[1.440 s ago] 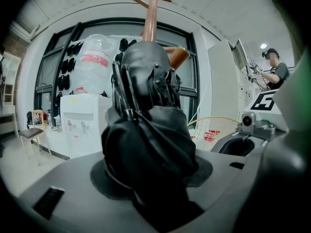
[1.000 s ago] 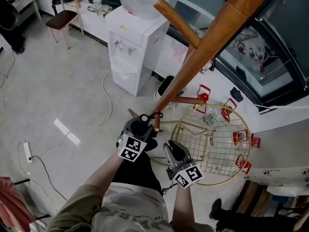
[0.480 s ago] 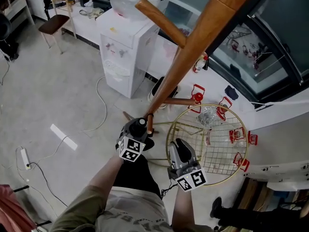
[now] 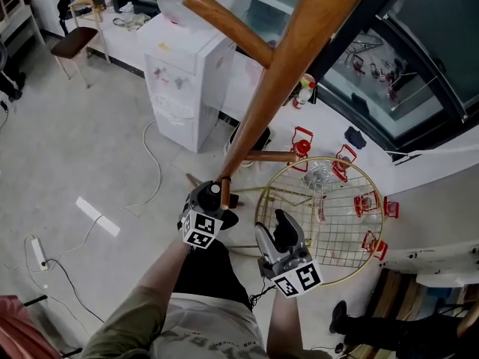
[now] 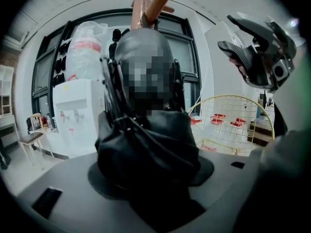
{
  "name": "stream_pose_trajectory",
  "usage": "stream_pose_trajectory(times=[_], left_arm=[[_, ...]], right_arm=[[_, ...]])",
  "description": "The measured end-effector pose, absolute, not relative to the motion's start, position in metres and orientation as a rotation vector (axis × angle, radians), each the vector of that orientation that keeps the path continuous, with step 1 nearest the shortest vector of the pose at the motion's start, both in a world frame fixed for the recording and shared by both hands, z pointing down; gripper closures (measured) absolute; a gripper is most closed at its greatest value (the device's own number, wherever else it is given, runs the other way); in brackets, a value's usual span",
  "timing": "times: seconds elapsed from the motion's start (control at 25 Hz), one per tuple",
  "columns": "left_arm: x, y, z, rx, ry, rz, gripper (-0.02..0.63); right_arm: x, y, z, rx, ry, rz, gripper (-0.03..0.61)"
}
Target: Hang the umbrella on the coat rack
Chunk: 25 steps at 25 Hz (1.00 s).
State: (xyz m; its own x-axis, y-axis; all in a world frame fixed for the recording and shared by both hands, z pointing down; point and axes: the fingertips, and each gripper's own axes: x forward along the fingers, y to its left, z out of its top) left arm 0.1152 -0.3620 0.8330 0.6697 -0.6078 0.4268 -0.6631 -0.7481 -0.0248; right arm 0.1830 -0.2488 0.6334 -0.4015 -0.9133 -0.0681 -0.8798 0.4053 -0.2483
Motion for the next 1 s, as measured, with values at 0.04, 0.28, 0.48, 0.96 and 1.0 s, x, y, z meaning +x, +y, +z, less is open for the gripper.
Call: stream_pose_trajectory(times=[0.04, 0.28, 0.48, 0.96, 1.0], left_arm=[[0.115, -0.363, 0.834, 2.751, -1.048, 0.632, 0.357], [0.11, -0.372, 0.838, 2.769, -1.08, 0.689, 0.336], [0.108, -0.372, 0.841, 2.78, -1.025, 0.708, 0.292], [0.107, -0.366, 0.821, 2.818, -0.927, 0.788, 0.222], [0.104, -0.364, 0.82, 2.811, -0.935, 0.794, 0.222]], right_arm=[[0.183, -0.248, 0.633, -1.595, 2.461, -0.253, 0.347], [0.18, -0.251, 0.629, -1.573, 2.458, -0.236, 0.347], [0.176, -0.252, 0.626, -1.562, 2.471, -0.231, 0.347], [0.161, -0.25, 0.602, -1.547, 2.498, -0.253, 0.347], [0.161, -0.249, 0.599, -1.551, 2.495, -0.258, 0.347]])
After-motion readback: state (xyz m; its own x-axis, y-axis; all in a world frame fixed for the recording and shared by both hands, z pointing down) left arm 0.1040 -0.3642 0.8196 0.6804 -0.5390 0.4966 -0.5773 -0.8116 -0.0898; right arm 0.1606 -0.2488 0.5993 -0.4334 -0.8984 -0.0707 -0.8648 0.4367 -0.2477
